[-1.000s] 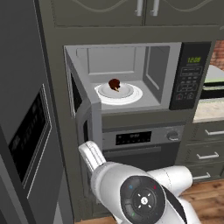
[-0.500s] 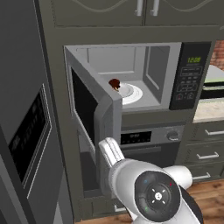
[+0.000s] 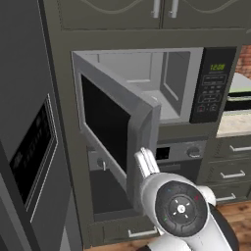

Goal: Transport the steak from the fridge to the microwave and turn on the microwave.

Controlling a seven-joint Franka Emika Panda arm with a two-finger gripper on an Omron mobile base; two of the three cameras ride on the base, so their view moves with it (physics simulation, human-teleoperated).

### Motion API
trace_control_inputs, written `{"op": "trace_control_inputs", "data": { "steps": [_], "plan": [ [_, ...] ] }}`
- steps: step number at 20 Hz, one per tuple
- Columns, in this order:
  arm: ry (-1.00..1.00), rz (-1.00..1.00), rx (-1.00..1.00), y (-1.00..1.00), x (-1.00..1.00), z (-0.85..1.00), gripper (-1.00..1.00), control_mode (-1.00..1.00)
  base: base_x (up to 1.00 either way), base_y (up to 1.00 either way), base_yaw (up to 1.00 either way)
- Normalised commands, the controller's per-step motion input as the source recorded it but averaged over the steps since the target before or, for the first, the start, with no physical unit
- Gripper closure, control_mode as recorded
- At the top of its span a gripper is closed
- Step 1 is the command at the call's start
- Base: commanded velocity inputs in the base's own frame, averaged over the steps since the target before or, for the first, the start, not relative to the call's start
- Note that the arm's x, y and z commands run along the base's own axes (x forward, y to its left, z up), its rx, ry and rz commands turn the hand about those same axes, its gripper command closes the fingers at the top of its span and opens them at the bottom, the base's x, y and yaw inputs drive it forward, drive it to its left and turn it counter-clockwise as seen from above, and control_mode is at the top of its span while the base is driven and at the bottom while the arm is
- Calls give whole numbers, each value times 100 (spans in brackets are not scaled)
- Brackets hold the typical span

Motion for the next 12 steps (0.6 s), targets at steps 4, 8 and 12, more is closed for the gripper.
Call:
{"op": "trace_control_inputs", "data": {
  "steps": [4, 8, 12],
  "plan": [
    [0, -16, 0, -54, 21, -3, -100, -100, 0, 0, 0],
    [0, -13, 0, -52, 22, -5, -100, -100, 0, 0, 0],
    [0, -12, 0, -50, 26, -5, -100, -100, 0, 0, 0]
  ]
}}
